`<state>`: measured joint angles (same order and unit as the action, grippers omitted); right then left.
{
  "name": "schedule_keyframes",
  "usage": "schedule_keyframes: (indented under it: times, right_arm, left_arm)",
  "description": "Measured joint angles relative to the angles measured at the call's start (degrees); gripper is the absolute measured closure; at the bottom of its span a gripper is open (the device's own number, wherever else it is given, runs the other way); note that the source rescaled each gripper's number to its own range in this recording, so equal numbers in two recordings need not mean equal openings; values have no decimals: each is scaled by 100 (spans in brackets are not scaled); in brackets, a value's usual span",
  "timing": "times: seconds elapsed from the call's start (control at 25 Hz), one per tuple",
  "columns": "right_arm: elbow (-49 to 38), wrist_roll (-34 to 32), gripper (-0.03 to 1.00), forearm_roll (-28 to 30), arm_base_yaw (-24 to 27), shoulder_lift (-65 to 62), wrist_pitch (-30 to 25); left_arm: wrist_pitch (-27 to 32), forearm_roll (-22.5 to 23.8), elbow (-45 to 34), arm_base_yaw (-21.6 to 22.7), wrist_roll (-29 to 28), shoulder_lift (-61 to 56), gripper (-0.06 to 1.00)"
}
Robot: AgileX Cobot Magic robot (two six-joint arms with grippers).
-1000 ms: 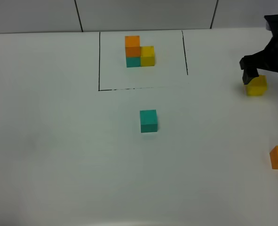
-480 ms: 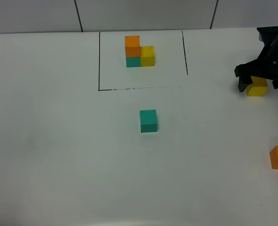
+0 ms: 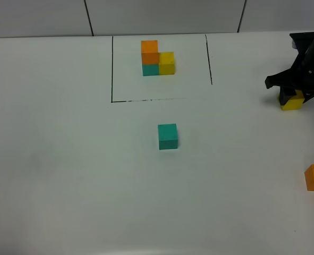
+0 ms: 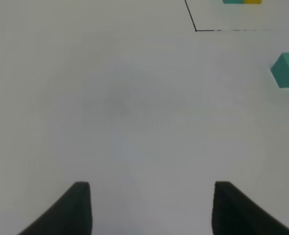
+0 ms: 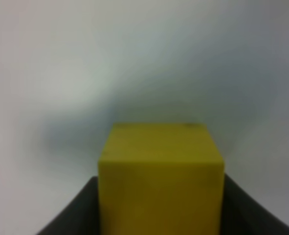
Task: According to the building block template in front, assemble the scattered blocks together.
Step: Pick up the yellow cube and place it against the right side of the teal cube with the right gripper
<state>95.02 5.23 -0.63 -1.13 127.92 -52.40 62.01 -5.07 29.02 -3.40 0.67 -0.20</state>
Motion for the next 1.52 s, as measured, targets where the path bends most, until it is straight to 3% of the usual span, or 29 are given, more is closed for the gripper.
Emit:
schedule_keyframes:
  times: [0.32, 0.68, 0.8, 1.0, 1.32, 1.52]
  right_arm:
    - [-5, 960, 94, 292, -109, -688, -740]
    - [-425, 2475, 94, 545, -1455, -1128, -1180]
    - [-425, 3092, 94, 674, -1823, -1128, -1241]
    - [-425, 4124, 94, 309, -2274, -1128, -1182]
    - [-425, 5017, 94, 63, -2497, -850, -1055]
    - [-427, 5166, 94, 63, -2665, -810, -873]
  left_arm:
    - [0, 0, 0, 0, 0, 0, 73]
    - [0, 0, 0, 0, -5, 0, 73]
    - [0, 0, 0, 0, -5, 0, 73]
    - [0, 0, 0, 0, -5, 0, 73]
    - [0, 0, 0, 0, -5, 0, 73]
    - [0, 0, 0, 0, -5, 0, 73]
